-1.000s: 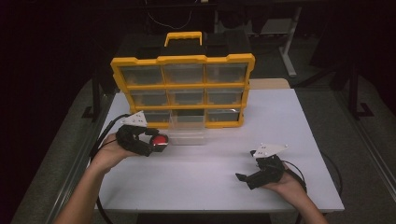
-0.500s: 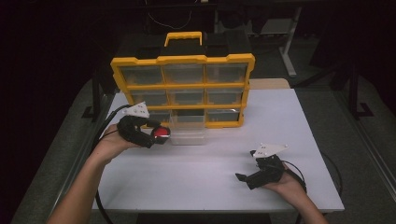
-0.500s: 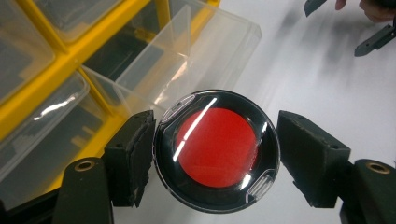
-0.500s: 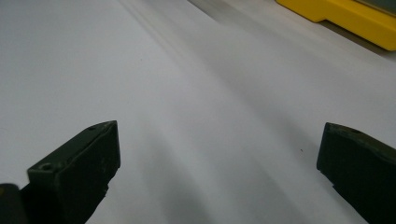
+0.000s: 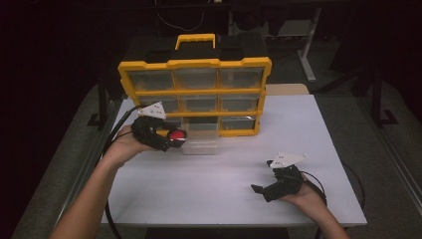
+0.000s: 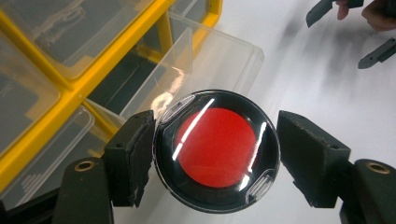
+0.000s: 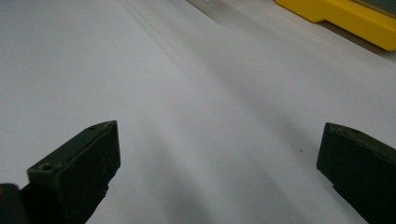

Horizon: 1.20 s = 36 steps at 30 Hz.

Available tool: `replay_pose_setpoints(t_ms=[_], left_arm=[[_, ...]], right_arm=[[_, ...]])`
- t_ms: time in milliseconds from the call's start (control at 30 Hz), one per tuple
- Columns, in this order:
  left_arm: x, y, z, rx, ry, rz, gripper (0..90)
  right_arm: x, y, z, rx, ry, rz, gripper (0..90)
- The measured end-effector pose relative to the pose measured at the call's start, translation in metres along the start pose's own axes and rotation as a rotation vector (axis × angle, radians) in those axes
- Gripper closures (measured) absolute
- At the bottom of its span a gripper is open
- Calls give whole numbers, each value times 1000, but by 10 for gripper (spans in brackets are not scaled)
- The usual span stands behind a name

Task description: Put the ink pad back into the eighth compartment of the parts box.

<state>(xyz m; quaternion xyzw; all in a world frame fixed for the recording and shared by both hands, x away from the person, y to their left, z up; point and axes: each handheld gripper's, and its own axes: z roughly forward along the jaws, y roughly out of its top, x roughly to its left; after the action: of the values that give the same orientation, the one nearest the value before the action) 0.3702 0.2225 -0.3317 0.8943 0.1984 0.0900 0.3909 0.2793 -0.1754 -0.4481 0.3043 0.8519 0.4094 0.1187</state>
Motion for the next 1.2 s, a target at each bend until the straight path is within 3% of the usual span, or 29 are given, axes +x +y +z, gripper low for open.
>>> replay_pose_setpoints(t_ms=[800, 1200], left_arm=[[5, 26, 27, -18, -2, 8, 294], [5, 31, 44, 6, 6, 20, 295]], right_arm=[[0, 0, -1, 0, 2, -2, 0], [0, -1, -1, -2, 0, 1, 0]])
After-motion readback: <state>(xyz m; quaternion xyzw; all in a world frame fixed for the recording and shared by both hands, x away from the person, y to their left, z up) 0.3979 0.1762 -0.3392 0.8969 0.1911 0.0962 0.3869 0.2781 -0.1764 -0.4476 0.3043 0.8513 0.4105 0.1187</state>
